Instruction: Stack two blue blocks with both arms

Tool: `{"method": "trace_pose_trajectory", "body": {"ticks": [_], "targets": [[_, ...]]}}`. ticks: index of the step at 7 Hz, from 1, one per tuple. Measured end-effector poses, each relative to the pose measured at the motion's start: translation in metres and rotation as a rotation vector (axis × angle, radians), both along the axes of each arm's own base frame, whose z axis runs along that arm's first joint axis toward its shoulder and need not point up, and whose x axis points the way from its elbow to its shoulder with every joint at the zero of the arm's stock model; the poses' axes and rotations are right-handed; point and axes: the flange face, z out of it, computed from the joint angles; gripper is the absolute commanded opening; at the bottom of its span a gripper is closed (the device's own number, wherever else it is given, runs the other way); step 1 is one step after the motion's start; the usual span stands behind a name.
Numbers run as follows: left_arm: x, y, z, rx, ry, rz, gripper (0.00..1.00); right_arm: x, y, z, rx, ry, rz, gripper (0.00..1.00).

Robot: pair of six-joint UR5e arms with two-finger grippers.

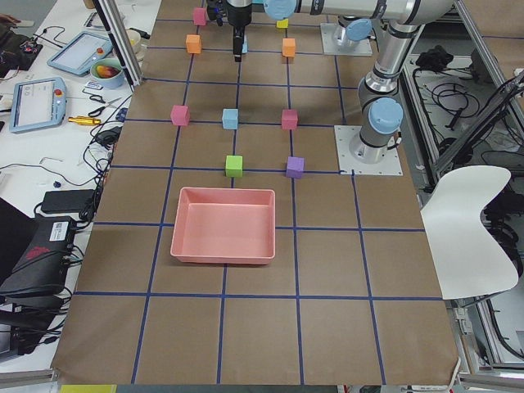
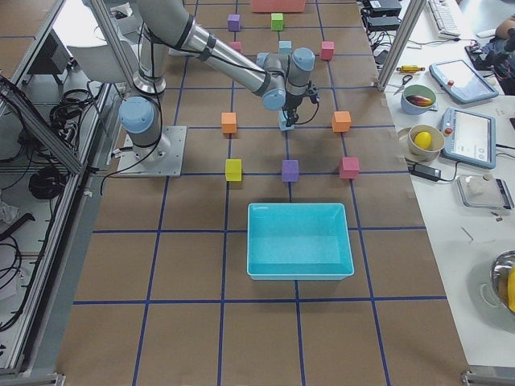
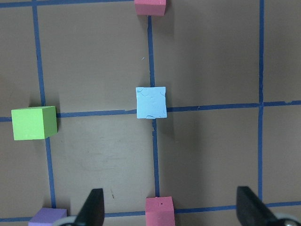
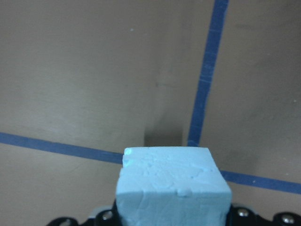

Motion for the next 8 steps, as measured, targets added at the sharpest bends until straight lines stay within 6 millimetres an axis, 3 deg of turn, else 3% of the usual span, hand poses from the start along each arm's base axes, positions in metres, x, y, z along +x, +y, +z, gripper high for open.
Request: {"method": "trace_pose_trajectory", "body": {"ticks": [1, 2, 3, 4, 5, 6, 8], "targets": [[0.0, -0.001, 0.0, -0.001, -0.001, 0.0, 1.0, 0.035, 0.015, 0.018, 0.005, -0.033, -0.025, 0.24], [0.0, -0.001, 0.0, -0.003, -0.002, 0.0, 1.0, 0.087, 0.038, 0.029, 0.013, -0.047, -0.068, 0.24], [0.001, -0.002, 0.0, -0.007, -0.002, 0.0, 1.0, 0.136, 0.064, 0.031, 0.025, -0.044, -0.115, 0.24], [0.001, -0.002, -0.001, -0.01, -0.003, 0.0, 1.0, 0.172, 0.085, 0.026, 0.03, -0.038, -0.136, 0.25], [0.001, -0.003, -0.001, -0.011, -0.003, 0.001, 1.0, 0.193, 0.096, 0.01, 0.026, -0.039, -0.152, 0.38], [0.002, -0.003, -0.001, -0.011, -0.003, 0.002, 1.0, 0.204, 0.099, -0.01, 0.02, -0.041, -0.161, 0.99], [0.002, -0.003, -0.001, -0.01, -0.002, 0.003, 1.0, 0.209, 0.104, -0.03, 0.018, -0.03, -0.157, 1.0]]}}
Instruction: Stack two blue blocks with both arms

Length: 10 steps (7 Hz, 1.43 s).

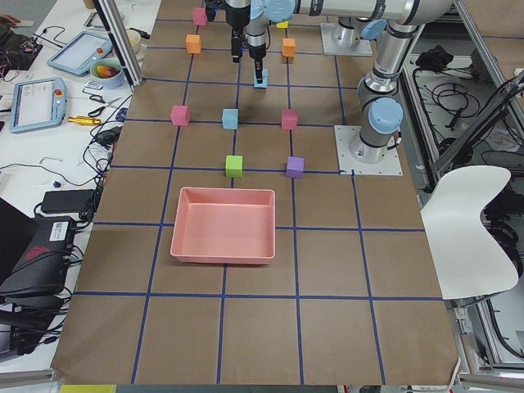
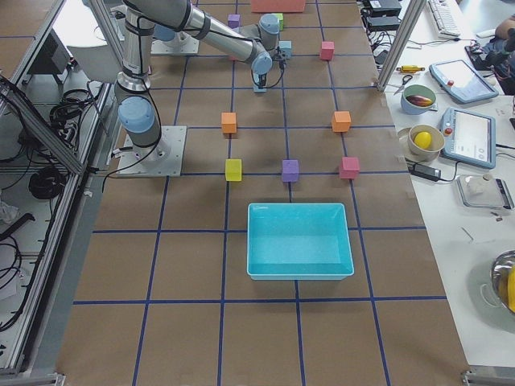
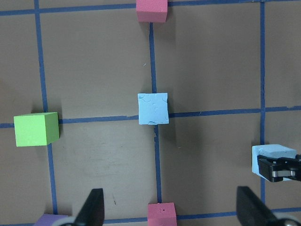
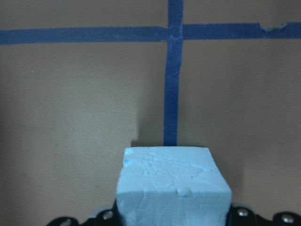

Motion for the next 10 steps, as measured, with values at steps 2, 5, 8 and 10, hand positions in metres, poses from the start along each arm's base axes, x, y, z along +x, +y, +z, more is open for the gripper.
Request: {"method": "trace_pose_trajectory", "body": {"ticks": [2, 5, 8, 10], "targets": [[0.0, -0.006, -0.008, 0.014, 0.001, -0.001, 1.0, -0.003, -0.003, 0.04, -0.024, 0.001, 0.007, 1.0], [-0.001, -0.025, -0.059, 0.045, 0.003, 0.008, 1.0, -0.07, -0.039, 0.232, 0.001, 0.011, -0.039, 1.0], [0.0, -0.051, -0.177, 0.018, -0.005, 0.0, 1.0, -0.176, -0.069, 0.307, -0.054, 0.031, 0.142, 1.0], [0.0, -0.061, -0.228, 0.046, -0.01, 0.004, 1.0, -0.192, -0.069, 0.306, -0.094, 0.059, 0.169, 1.0]]}}
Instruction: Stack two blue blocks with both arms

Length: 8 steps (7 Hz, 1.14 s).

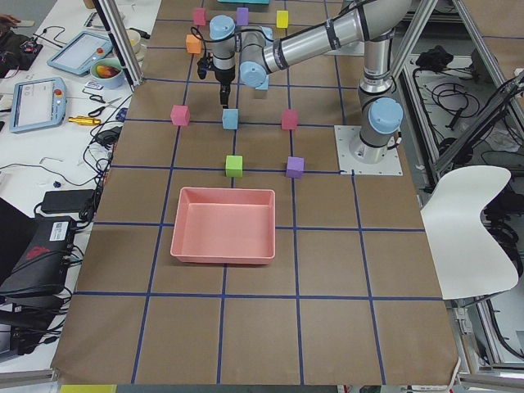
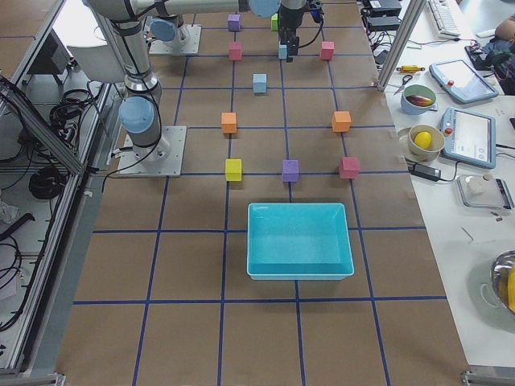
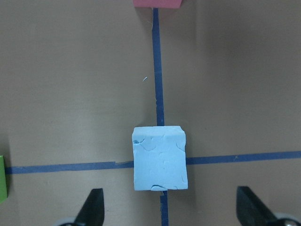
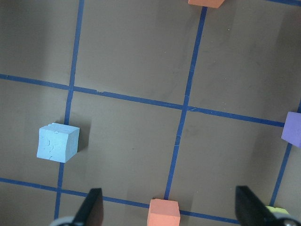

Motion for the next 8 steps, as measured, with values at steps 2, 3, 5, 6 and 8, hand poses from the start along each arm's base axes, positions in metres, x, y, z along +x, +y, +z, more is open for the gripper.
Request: {"method": "trace_pose_trajectory", "body": {"ticks": [2, 3, 5, 6, 8], "targets": [[0.0, -0.006, -0.03, 0.042, -0.002, 0.0, 1.0, -0.002, -0.001, 0.007, -0.05, 0.0, -0.068, 1.0], [0.0, -0.008, -0.043, 0.058, -0.002, 0.001, 1.0, -0.002, -0.002, 0.009, -0.068, -0.002, -0.104, 1.0], [0.0, -0.011, -0.064, 0.075, -0.003, 0.004, 0.66, -0.001, -0.003, 0.009, -0.074, -0.004, -0.124, 1.0], [0.0, -0.012, -0.069, 0.077, -0.003, 0.002, 0.31, -0.001, -0.002, 0.009, -0.072, -0.004, -0.124, 1.0], [0.0, -0.013, -0.073, 0.089, -0.005, -0.005, 0.04, -0.001, -0.002, 0.008, -0.068, -0.004, -0.124, 1.0]]}}
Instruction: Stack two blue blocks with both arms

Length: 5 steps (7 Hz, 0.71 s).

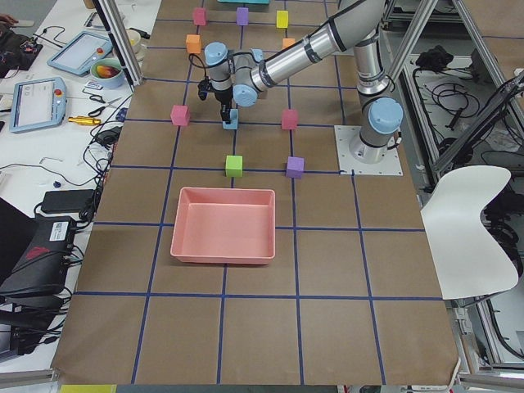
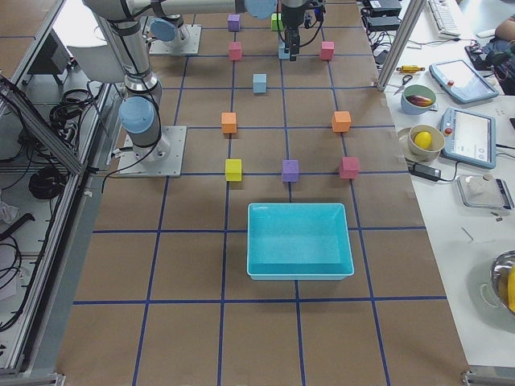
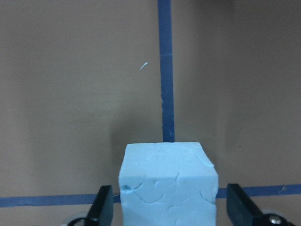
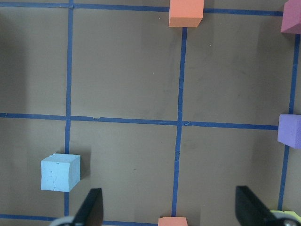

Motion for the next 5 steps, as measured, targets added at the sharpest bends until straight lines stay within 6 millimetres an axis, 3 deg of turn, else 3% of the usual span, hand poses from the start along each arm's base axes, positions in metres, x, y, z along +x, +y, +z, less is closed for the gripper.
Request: {"method": "trace_pose_trajectory", "body": {"ticks": [1, 2, 3, 5], "targets": [[-0.002, 0.0, 0.007, -0.002, -0.003, 0.001, 0.04, 0.0, 0.0, 0.0, 0.001, 0.0, 0.0, 1.0], [-0.009, 0.004, 0.028, -0.002, 0.001, 0.003, 0.04, 0.0, 0.0, 0.0, 0.001, 0.0, 0.0, 1.0], [-0.03, 0.011, 0.052, 0.005, 0.018, 0.015, 0.04, 0.0, 0.0, 0.0, 0.002, 0.0, 0.0, 1.0], [-0.107, 0.04, 0.073, 0.019, 0.042, 0.034, 0.04, 0.0, 0.0, 0.0, 0.003, 0.0, 0.0, 1.0]]}}
